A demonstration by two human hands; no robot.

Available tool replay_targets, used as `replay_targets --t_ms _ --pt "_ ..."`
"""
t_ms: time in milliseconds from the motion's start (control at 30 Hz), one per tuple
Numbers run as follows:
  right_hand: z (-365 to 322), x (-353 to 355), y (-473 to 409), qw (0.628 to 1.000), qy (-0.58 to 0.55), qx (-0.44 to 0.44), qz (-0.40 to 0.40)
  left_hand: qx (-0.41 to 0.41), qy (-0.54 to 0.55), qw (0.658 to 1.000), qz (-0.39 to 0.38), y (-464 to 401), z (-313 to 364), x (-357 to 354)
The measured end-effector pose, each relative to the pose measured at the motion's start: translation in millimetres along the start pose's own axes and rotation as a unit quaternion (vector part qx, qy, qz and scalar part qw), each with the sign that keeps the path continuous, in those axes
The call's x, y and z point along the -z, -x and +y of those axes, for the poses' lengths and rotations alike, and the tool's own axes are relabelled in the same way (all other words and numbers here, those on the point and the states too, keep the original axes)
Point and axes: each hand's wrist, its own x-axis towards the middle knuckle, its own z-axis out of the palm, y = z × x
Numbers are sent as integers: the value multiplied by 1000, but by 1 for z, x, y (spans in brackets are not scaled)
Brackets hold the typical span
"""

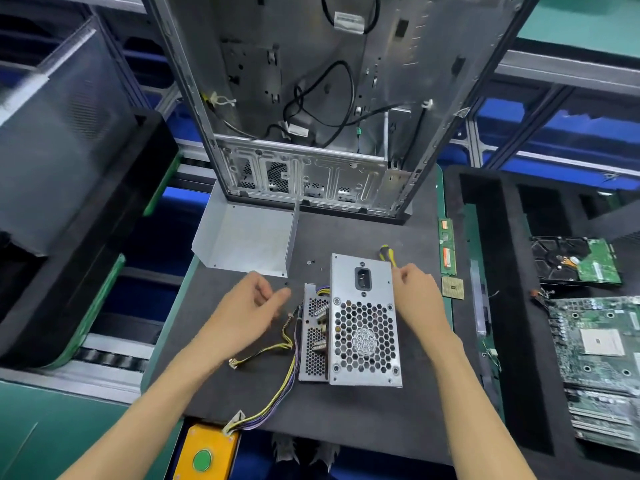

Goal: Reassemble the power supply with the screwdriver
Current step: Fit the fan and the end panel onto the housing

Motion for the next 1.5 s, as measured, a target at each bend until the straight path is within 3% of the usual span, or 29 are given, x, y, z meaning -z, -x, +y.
replay_targets --t_ms 33,100,167,233,400,567,733,1000,1367,1500 --pt "0 1 -3 1000 -19 -14 -17 10 -34 999 13 -7 -8 -2" --pt "-2 3 -6 994 -98 -29 -43 30 -59 997 -36 -15 -20 -11" --pt "-7 9 0 963 -251 -74 -58 27 -79 993 -81 -20 -27 -25" --pt "-12 16 8 944 -310 -86 -74 2 -117 990 -81 -24 -28 -38" --pt "-14 15 35 968 -243 16 -50 -20 -133 988 -76 -29 -25 -55" --pt "9 21 36 963 -262 36 47 25 33 990 -133 -30 -17 -57" --pt "46 16 45 951 -262 8 165 -19 -8 992 -125 -21 2 -71" --pt "44 -18 48 973 -210 -28 95 -63 -144 987 -38 -14 13 -46" --pt "25 -37 54 989 -115 -61 68 -55 -229 972 -18 -24 6 -13" --pt "31 -34 61 996 -55 -29 64 -107 -290 949 63 -14 15 -10"
